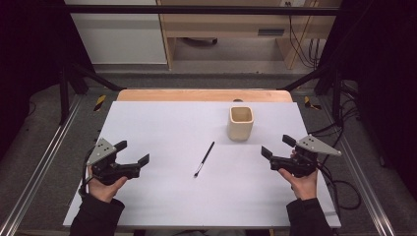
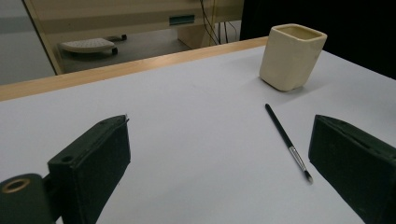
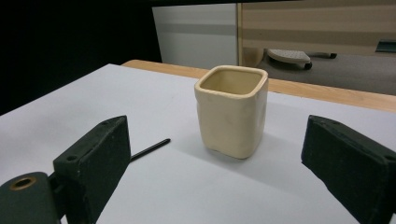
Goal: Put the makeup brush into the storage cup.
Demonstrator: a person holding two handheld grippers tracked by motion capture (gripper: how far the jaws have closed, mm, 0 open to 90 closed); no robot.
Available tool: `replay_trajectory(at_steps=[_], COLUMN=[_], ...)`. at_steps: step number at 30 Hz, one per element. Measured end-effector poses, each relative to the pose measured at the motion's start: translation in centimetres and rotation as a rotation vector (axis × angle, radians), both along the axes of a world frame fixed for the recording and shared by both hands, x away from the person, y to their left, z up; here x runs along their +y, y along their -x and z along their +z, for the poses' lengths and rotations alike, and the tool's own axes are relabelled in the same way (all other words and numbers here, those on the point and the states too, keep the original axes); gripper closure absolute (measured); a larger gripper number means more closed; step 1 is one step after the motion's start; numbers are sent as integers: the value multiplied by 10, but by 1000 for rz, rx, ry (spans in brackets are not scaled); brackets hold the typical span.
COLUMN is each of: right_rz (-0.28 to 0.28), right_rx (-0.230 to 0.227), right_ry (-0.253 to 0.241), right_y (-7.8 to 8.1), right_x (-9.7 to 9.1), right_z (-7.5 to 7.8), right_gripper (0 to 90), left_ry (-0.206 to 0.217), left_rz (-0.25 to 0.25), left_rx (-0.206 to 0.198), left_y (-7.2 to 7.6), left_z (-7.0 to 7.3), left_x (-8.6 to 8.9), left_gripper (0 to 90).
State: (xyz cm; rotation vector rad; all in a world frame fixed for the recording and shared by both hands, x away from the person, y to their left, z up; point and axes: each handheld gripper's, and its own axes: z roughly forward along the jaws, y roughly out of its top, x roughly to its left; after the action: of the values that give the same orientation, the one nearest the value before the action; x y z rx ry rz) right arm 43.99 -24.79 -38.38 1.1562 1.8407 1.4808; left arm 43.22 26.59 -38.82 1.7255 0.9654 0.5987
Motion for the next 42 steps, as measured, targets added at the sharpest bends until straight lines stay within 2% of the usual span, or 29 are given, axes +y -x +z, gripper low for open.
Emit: replay_trajectory(at_steps=[9, 17, 21, 33, 42], right_rz=[-10, -1, 22, 73, 108], right_rx=[-8, -18, -17, 25, 57], right_ry=[10, 22, 60, 93, 114], right_y=[1, 1, -3, -13, -30], right_x=[-1, 10, 30, 71, 106], right_z=[2, 6, 8, 7, 4], right_gripper=[78, 70, 68, 68, 71], left_ry=[-6, -12, -20, -30, -32], left_rz=[-3, 0, -2, -8, -9], left_rx=[11, 20, 24, 30, 31], left_y=[0, -1, -1, -2, -3], left_z=[-5, -9, -10, -12, -13], left_x=[1, 2, 2, 1, 1], left_gripper=[51, 52, 52, 52, 52])
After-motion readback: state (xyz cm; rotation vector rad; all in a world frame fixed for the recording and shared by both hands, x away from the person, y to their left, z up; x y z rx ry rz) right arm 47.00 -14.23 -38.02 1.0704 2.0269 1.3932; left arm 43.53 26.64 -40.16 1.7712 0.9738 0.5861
